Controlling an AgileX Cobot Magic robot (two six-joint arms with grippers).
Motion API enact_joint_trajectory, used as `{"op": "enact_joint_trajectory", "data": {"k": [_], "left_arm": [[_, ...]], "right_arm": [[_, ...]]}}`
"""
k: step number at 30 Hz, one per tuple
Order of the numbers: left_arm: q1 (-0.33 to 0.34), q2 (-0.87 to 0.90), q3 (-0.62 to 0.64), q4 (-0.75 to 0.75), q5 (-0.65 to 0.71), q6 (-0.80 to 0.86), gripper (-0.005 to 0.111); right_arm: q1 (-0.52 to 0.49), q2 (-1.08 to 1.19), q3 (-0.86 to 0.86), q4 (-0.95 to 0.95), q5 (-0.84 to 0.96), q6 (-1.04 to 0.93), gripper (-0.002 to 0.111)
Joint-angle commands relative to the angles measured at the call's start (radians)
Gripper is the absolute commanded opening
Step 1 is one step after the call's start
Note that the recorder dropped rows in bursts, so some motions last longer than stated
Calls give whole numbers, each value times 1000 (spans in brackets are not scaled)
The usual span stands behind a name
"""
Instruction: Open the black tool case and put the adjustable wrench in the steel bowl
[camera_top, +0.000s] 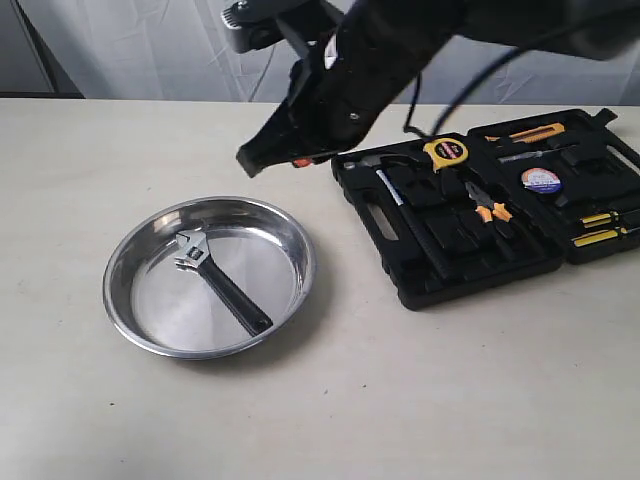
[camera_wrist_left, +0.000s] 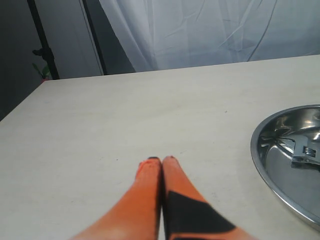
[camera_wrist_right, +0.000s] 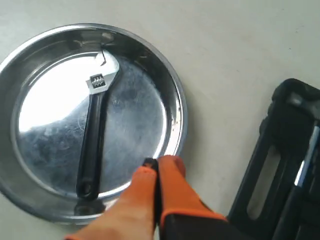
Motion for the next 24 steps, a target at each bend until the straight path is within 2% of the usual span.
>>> {"op": "enact_joint_trajectory", "data": {"k": [1, 4, 15, 17, 19, 22, 24], "left_arm": [[-3, -4, -2, 0, -9, -5, 0], [-3, -4, -2, 0, -9, -5, 0], [-3, -4, -2, 0, -9, -5, 0], [-3, -4, -2, 0, -9, -5, 0], [-3, -4, -2, 0, -9, -5, 0], [-3, -4, -2, 0, -9, -5, 0], [-3, -4, -2, 0, -9, -5, 0]], "right_arm": [[-3, -223, 167, 28, 10, 8, 0], [-3, -312, 170, 116, 244, 11, 0], [-3, -404, 170, 119, 319, 32, 0], [-3, -454, 183, 79, 253, 34, 0], [-3, -524, 237, 33, 104, 34, 0], [-9, -650, 362, -39, -99, 34, 0], [-51, -742, 469, -30, -196, 34, 0]]}}
